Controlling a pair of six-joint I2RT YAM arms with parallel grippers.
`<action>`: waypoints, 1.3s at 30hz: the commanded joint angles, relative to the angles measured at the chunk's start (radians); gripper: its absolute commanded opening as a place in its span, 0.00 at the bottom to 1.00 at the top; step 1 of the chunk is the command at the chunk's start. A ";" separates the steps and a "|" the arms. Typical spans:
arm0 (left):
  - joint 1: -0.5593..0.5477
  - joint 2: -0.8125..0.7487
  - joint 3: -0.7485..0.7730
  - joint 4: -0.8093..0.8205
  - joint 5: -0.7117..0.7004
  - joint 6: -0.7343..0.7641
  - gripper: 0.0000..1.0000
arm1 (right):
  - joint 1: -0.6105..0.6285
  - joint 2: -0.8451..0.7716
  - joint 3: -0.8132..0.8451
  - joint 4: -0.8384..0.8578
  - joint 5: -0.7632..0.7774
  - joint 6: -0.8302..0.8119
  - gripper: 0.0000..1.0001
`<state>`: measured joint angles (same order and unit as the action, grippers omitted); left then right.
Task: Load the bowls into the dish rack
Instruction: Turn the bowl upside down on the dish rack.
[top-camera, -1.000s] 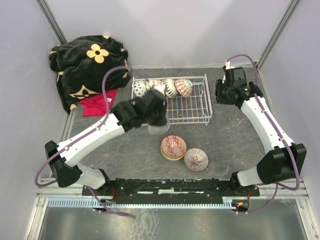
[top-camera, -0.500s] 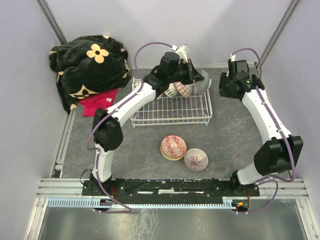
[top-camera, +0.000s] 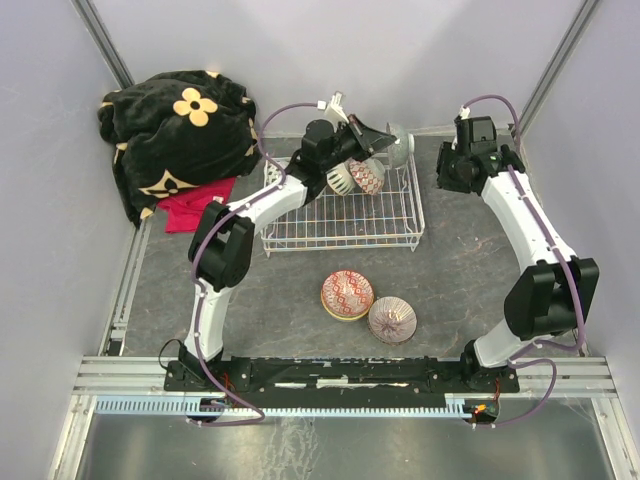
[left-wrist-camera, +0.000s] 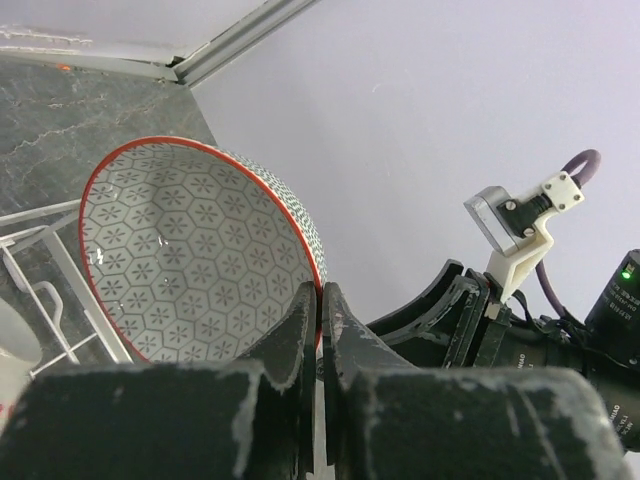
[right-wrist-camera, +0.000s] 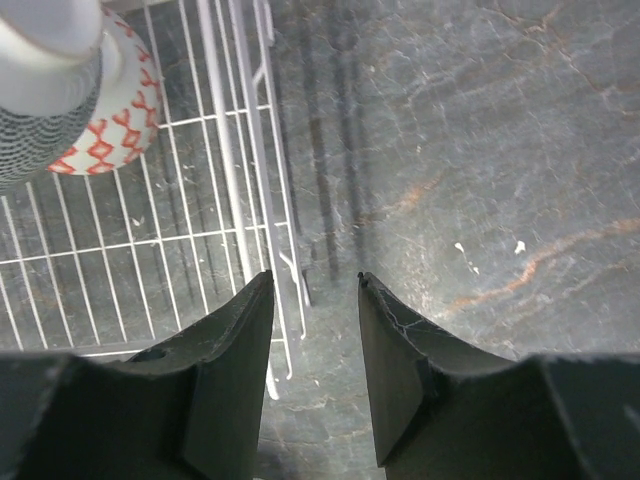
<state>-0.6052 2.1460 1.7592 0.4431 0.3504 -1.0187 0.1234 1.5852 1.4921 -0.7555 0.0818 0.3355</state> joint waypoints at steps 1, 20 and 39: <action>0.003 -0.012 -0.031 0.263 0.008 -0.105 0.03 | 0.002 0.005 0.006 0.106 -0.066 0.000 0.47; -0.032 0.074 -0.146 0.395 -0.047 -0.156 0.03 | 0.059 0.058 -0.055 0.172 -0.049 0.010 0.45; -0.030 0.127 -0.113 0.297 -0.026 -0.099 0.03 | 0.078 0.077 -0.156 0.246 -0.074 0.039 0.39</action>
<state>-0.6239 2.2677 1.6249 0.7521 0.2905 -1.1339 0.1947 1.6657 1.3437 -0.5644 0.0185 0.3626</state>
